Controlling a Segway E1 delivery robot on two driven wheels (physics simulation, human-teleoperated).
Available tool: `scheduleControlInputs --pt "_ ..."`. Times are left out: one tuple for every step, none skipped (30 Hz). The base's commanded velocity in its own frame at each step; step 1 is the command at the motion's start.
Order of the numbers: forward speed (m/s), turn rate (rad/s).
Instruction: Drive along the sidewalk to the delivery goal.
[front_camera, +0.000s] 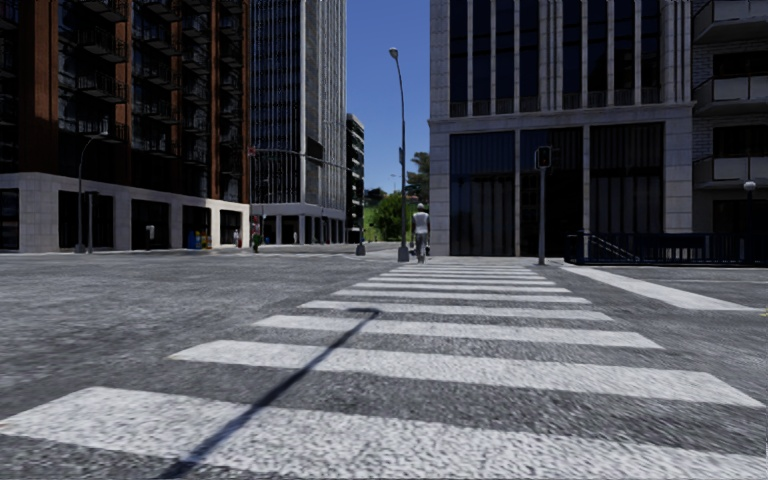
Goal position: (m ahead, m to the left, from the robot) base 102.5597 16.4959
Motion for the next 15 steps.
scheduleControlInputs --pt "1.74 -0.23" --pt "1.74 -0.25" --pt "1.74 -0.26" --pt "1.74 -0.26" --pt "1.74 -0.26" --pt "1.74 -0.26" --pt "1.74 -0.26" --pt "1.74 -0.26" --pt "1.74 -0.26" --pt "1.74 -0.26" --pt "1.74 -0.26" --pt "1.74 -0.26" --pt "1.74 -0.26" --pt "1.74 -0.26" --pt "1.74 -0.26"
